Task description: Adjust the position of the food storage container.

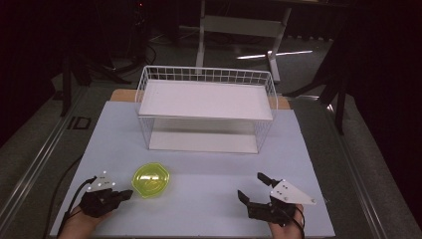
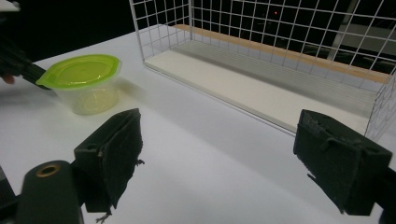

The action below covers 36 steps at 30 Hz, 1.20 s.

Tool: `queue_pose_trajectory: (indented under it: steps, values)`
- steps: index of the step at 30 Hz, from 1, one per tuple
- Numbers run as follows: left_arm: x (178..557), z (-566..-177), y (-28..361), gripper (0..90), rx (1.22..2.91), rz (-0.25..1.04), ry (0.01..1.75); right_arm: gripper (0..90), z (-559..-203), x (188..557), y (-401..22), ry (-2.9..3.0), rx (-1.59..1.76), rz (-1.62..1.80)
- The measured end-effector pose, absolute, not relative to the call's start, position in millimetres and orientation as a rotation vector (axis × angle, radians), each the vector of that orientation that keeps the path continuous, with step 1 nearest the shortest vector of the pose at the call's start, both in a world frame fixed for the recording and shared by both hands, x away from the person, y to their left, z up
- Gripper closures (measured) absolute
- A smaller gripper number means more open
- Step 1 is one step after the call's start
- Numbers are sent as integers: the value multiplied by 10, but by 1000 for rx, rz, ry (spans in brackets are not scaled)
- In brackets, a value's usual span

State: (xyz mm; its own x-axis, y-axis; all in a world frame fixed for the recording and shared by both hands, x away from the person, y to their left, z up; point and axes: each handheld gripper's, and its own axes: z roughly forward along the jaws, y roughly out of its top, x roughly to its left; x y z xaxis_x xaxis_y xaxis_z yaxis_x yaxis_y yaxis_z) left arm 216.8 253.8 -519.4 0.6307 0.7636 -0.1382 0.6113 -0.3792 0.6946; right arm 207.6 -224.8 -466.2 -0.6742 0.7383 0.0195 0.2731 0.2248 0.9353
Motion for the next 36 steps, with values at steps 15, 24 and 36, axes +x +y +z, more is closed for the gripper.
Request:
queue_pose_trajectory:
  steps: [15,24,36]
  values:
    - [2582,-5284,2157,900,2112,281,1057,153,-4669,2062,-2264,2082,934,1445]
    - [2801,-5277,1911,900,2102,262,1042,153,-4669,2048,-2264,2087,933,1439]
    - [3013,-5295,1534,900,2154,262,1006,153,-4662,2037,-2280,2089,933,1445]
